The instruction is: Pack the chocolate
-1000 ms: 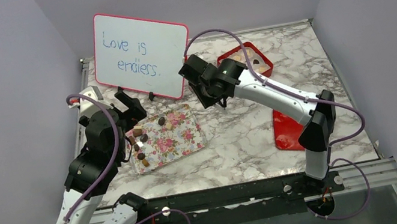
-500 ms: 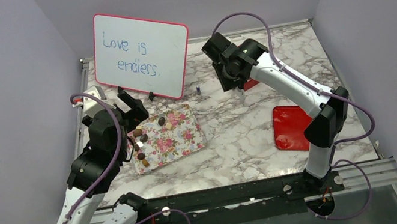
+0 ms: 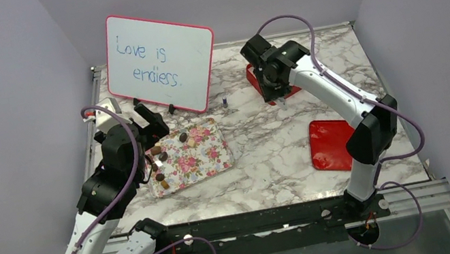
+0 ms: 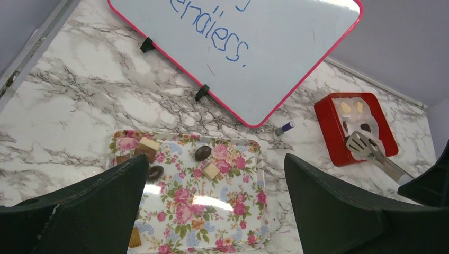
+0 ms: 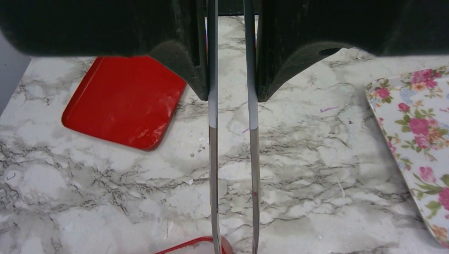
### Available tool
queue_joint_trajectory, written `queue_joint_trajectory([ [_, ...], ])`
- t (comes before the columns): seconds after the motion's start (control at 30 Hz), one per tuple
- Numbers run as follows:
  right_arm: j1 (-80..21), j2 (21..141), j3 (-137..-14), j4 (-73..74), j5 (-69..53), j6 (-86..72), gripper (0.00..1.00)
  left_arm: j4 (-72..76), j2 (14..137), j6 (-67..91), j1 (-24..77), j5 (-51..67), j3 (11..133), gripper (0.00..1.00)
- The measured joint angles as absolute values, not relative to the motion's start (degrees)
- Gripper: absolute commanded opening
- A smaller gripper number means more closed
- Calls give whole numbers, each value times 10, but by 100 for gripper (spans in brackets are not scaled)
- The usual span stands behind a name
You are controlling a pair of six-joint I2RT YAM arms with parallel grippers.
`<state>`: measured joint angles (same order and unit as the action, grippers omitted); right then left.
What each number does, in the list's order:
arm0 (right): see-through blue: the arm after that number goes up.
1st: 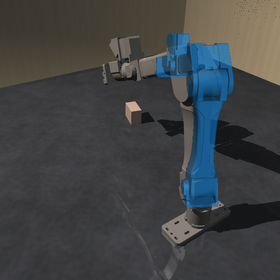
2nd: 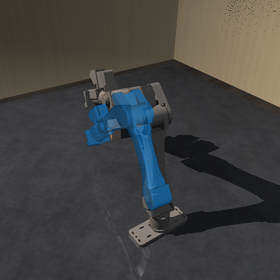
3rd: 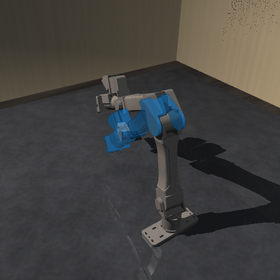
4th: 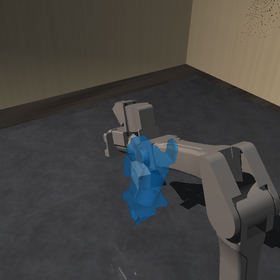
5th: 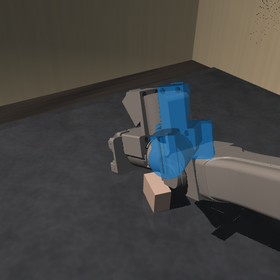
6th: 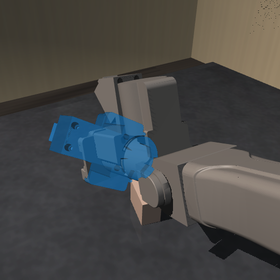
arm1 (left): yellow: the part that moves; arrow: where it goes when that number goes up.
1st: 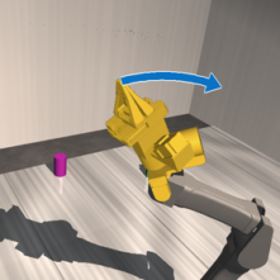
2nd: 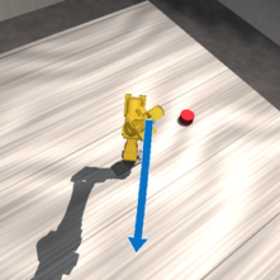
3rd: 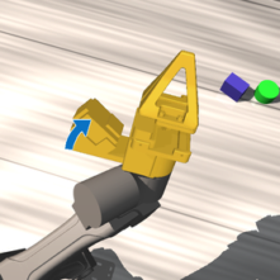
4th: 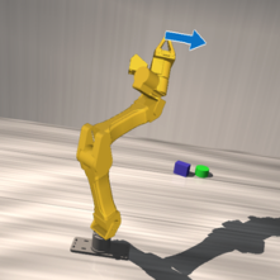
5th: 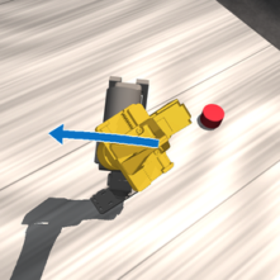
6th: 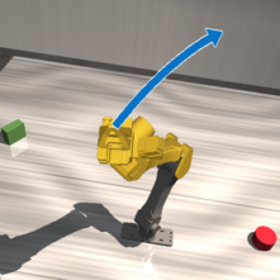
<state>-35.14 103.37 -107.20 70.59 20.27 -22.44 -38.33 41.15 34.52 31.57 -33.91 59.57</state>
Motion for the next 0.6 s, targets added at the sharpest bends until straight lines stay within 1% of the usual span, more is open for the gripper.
queue_joint_trajectory([
  [0.33,-331,1030,-1025,697,200,-224,31,-382,409,345,316,-339,595,99],
  [0.6,-319,1028,-1016,686,199,-223,31,-382,411,345,316,-339,595,99],
])
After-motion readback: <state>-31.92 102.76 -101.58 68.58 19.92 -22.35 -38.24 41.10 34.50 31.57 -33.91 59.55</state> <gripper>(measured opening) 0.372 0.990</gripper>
